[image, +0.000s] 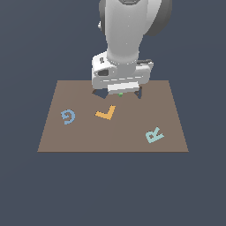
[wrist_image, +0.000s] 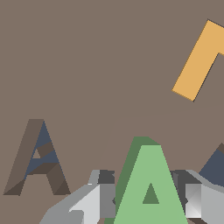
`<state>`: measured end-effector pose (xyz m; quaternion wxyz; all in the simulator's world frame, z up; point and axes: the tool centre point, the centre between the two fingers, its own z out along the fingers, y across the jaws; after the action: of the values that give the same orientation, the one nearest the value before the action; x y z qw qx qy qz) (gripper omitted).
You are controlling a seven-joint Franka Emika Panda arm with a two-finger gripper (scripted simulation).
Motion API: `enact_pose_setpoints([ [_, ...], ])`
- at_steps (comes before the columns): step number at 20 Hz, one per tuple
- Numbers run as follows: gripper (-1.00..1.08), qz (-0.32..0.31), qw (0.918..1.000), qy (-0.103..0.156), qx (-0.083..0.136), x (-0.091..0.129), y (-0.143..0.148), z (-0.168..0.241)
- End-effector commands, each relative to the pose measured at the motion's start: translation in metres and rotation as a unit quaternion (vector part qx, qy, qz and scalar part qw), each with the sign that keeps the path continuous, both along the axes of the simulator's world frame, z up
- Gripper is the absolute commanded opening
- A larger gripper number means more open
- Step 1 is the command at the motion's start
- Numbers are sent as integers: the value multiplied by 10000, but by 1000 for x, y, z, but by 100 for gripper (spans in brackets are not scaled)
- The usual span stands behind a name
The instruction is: Insert a designated object into the corresponding slot on a board.
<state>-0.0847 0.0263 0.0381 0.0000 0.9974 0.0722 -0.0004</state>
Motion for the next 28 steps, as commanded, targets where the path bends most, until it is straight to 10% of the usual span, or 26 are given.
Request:
enact_pose_setpoints([
  [1, -100, 17, 10000, -2, -2, -1, 25, 1],
  [22, -100, 75, 10000, -1, -2, 0, 78, -8],
  [23, 100, 75, 10000, -1, -2, 0, 78, -8],
  [28, 100, 75, 10000, -1, -2, 0, 78, -8],
])
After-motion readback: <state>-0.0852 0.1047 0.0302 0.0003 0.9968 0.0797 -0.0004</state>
